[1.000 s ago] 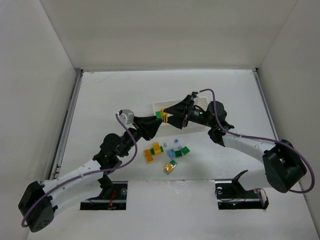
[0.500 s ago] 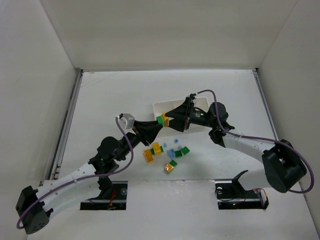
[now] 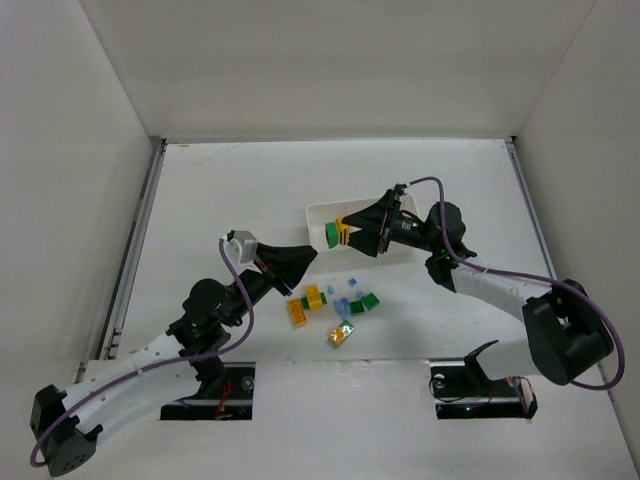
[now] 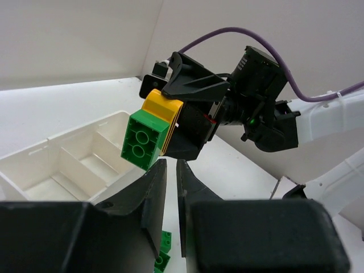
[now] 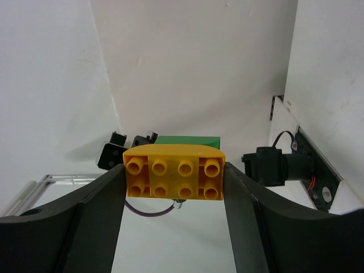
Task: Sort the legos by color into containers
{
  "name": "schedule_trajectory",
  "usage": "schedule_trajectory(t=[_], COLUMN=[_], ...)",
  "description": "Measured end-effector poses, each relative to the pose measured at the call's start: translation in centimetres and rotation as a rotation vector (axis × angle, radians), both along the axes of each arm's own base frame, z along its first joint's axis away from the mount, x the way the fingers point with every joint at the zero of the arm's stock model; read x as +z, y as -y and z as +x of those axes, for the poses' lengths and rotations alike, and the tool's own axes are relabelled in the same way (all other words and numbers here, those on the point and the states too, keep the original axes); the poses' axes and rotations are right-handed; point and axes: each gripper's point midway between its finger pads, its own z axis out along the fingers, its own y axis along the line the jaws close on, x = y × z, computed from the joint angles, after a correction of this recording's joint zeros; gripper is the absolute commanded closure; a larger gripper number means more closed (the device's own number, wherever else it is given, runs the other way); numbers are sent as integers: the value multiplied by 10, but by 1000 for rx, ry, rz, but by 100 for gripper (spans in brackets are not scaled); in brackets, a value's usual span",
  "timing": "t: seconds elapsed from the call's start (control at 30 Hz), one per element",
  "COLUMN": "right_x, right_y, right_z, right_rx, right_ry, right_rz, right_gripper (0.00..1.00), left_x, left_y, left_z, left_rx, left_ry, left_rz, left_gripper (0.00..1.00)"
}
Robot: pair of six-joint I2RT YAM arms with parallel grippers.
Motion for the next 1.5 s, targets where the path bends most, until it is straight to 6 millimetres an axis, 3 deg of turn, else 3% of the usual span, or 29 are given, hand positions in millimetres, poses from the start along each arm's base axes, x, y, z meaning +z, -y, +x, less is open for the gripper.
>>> schedule_trajectory(t=[0.13, 0.23, 0.53, 0.87, 1.3, 1.5], right_x=[-2, -2, -1, 19, 12, 7], right_y=[2, 1, -4, 1, -8, -12], right_z=[1, 0, -16, -43, -59, -65], right_rx=[-5, -2, 63, 115, 156, 182], right_ry=[0, 2, 15, 109, 141, 135], right_rz=[-3, -4, -6, 15, -1, -6], right_gripper=[55, 55, 55, 55, 57, 57], left_x=[-4, -10, -35, -17, -26, -29], left_y=[1, 6, 25, 35, 35, 35], left_z=[4, 7, 10, -1, -3, -7], left_rx=[10, 4, -31, -51, -27, -37], left_ry=[-6, -12, 9, 104, 130, 137], left_rz=[11, 29, 158, 189, 268, 288], left_gripper=[46, 34, 39, 58, 58, 51])
